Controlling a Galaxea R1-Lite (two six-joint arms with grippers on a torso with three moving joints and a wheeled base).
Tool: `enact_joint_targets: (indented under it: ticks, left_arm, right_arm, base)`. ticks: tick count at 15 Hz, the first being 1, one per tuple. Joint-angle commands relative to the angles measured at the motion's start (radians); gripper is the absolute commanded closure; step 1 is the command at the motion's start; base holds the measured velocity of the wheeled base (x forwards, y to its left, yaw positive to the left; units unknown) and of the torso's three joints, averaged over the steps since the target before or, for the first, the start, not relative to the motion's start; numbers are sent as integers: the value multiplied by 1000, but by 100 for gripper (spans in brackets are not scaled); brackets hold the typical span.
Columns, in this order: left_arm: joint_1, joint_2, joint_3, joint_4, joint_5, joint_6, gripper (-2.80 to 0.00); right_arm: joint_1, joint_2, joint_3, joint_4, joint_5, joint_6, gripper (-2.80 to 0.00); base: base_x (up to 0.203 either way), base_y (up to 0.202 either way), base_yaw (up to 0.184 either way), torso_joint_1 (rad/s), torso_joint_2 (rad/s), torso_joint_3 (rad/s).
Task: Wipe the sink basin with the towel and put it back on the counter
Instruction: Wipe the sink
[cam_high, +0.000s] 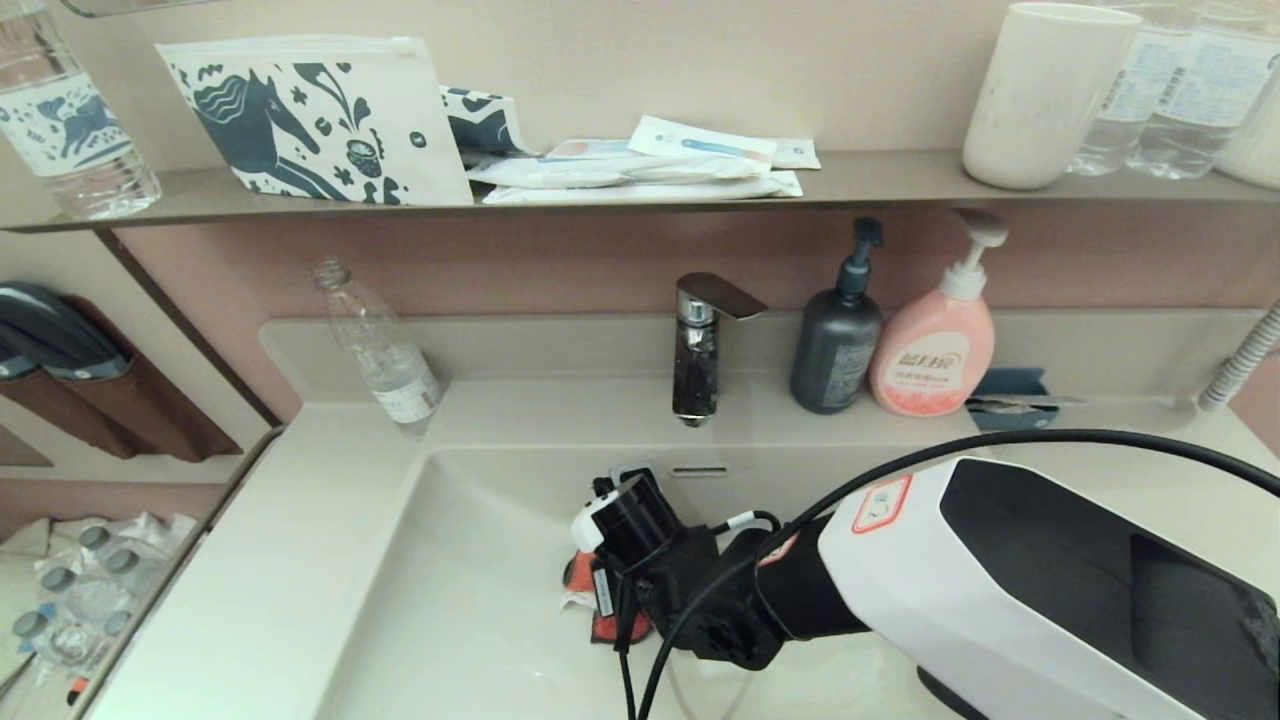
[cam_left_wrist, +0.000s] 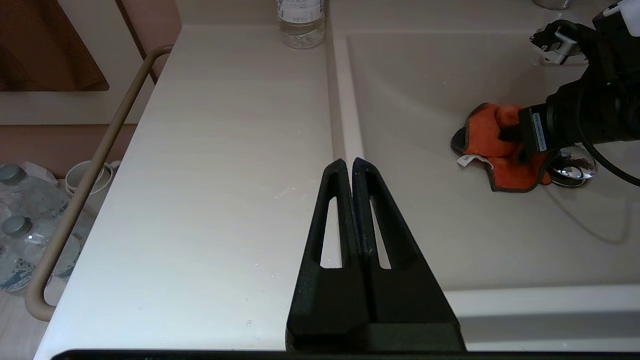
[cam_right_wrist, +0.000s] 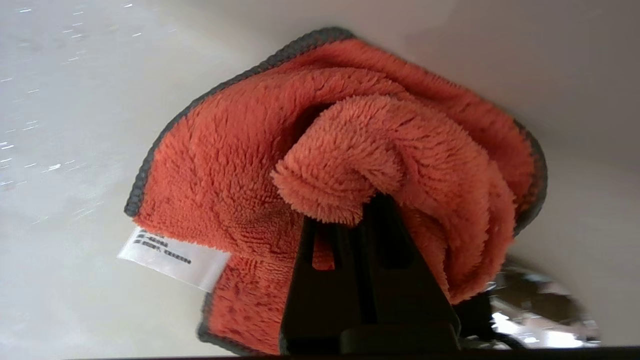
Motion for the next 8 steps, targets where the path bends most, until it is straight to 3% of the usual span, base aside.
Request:
enact_joint_targets:
  ticks: [1,8]
  left_arm:
    - [0,1,0,0,0,0,0]
    - [0,1,0,0,1,0,0]
  right_arm:
    - [-34,-8,28,-3,-42,-16,0]
    - [-115,-105,206,-3,-87,-42,0]
  base:
    - [0,0,0,0,0,0]
    - [0,0,0,0,0,0]
